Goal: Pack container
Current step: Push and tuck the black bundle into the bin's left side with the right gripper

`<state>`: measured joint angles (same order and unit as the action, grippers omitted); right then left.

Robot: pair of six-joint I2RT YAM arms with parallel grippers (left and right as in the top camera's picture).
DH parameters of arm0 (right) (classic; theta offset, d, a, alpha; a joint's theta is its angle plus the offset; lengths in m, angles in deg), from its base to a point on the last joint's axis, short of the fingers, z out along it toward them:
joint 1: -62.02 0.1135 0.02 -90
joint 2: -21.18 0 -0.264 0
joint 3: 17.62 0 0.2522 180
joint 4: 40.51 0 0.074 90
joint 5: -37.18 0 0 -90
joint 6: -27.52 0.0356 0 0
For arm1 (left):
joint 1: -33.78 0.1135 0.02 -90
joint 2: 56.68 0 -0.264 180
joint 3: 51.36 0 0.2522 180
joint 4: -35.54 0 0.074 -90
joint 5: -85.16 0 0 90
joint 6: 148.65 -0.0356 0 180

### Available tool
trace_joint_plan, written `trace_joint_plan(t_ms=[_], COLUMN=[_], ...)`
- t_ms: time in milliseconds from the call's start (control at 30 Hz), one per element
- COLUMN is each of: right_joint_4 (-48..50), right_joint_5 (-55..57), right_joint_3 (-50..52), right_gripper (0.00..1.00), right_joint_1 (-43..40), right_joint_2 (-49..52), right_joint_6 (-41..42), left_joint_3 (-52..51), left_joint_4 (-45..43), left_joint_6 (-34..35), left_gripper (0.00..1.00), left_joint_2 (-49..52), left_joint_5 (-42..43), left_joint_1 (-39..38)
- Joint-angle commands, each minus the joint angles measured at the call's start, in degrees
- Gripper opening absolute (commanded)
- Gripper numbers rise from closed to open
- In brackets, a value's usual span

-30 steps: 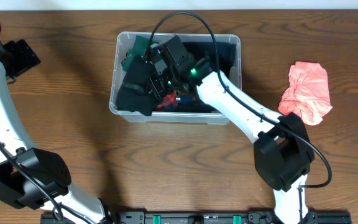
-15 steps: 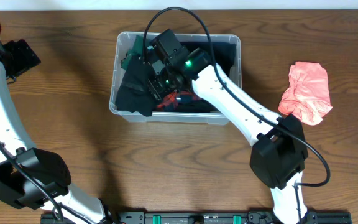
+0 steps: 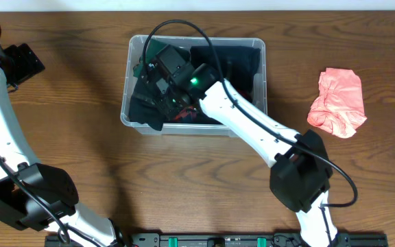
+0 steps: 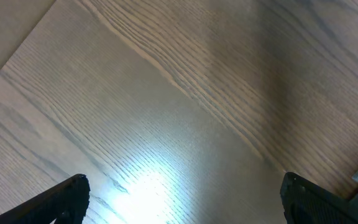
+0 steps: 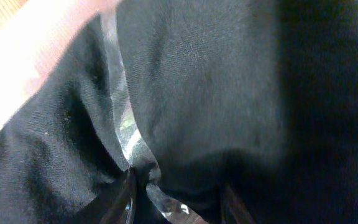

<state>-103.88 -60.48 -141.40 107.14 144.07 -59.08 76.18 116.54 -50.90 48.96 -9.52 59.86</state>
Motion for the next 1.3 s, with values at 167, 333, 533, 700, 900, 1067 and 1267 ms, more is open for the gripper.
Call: trace_joint_plan(t_ms=[167, 333, 533, 700, 900, 1067, 1267], right_joint_4=[-0.44, -0.59, -1.07, -1.01, -1.46, -1.09, -1.01], right_joint_5=[-2.23, -2.23, -2.19, -2.21, -5.11, -6.32, -4.68], right_joint_3=[2.14, 0.70, -1.57, -2.43, -2.40, -2.40, -2.32], right_gripper=[0.43, 0.45, 0.62, 0.69, 0.68, 0.54, 0.13], right_joint_1=[1.81, 1.42, 0.31, -0.72, -0.50, 1.27, 3.37], right_joint_2=[7.65, 6.10, 0.76, -4.17, -5.25, -5.22, -5.01], right_joint_6=[-0.90, -0.87, -0.90, -0.90, -0.90, -0.90, -0.92], left_joint_3=[0.79, 0.79, 0.79, 0.79, 0.79, 0.79, 0.79], left_joint_4=[0.15, 0.15, 0.15, 0.15, 0.15, 0.15, 0.15], left_joint_6=[0.72, 0.72, 0.72, 0.72, 0.72, 0.72, 0.72], left_gripper=[0.98, 0.98, 0.98, 0.98, 0.98, 0.98, 0.98], left_joint_2=[-0.42, -0.42, -0.42, -0.42, -0.42, -0.42, -0.42], left_joint_5=[-0.24, -0.24, -0.24, -0.24, -0.24, -0.24, -0.24], left_joint_1=[0.20, 0.20, 0.20, 0.20, 0.20, 0.20, 0.20])
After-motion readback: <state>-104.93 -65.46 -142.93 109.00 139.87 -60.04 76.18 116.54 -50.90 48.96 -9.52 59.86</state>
